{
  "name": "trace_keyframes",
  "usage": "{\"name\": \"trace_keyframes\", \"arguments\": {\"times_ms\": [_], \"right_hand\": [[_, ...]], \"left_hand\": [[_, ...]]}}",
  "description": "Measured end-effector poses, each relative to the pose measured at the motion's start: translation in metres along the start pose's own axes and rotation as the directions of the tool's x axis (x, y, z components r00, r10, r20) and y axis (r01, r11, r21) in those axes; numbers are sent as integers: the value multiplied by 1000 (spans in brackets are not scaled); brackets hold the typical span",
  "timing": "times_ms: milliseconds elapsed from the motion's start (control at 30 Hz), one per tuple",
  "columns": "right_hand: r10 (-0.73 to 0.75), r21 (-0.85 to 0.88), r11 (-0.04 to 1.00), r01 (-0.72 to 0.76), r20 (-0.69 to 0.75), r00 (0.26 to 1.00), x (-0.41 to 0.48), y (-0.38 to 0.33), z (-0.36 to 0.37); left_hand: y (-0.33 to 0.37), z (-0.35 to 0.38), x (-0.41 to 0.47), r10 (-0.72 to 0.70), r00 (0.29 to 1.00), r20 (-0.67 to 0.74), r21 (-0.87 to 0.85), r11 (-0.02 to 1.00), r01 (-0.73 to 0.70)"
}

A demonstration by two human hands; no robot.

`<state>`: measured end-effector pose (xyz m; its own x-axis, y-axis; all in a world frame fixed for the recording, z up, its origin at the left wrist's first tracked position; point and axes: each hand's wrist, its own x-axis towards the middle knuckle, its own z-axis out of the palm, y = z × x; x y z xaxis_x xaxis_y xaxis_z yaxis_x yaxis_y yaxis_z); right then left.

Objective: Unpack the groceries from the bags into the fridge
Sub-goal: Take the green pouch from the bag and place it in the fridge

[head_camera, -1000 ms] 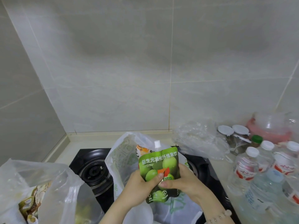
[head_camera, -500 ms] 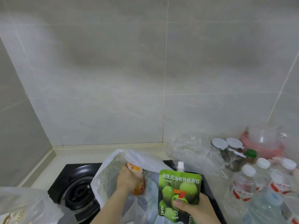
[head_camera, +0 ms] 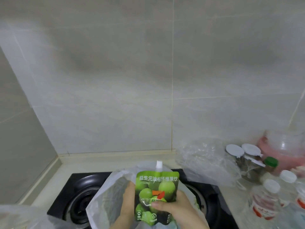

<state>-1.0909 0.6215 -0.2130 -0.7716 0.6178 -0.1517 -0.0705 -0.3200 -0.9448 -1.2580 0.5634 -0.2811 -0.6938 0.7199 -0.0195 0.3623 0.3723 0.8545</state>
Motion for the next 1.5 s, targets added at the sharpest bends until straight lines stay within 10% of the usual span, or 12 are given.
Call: {"name": "trace_keyframes", "arguments": {"times_ms": [467,900,1167,1500], "right_hand": [[-54,-123,992,37,-138,989,82,-47,16],[-106,-405,914,23,-185,977,63,-79,-5],[-322,-683,720,122,-173,931,26,-117,10],[-512,-588,694,416,4,859,22,-131,132]], "left_hand": [[26,-32,-37,92,985,148,280,951,-130],[91,-71,-82,253,925,-283,-131,945,-299],[148,-125,-91,253,860,-442,-98,940,-327],[163,-258,-128,223,716,-662,155,975,-160]]}}
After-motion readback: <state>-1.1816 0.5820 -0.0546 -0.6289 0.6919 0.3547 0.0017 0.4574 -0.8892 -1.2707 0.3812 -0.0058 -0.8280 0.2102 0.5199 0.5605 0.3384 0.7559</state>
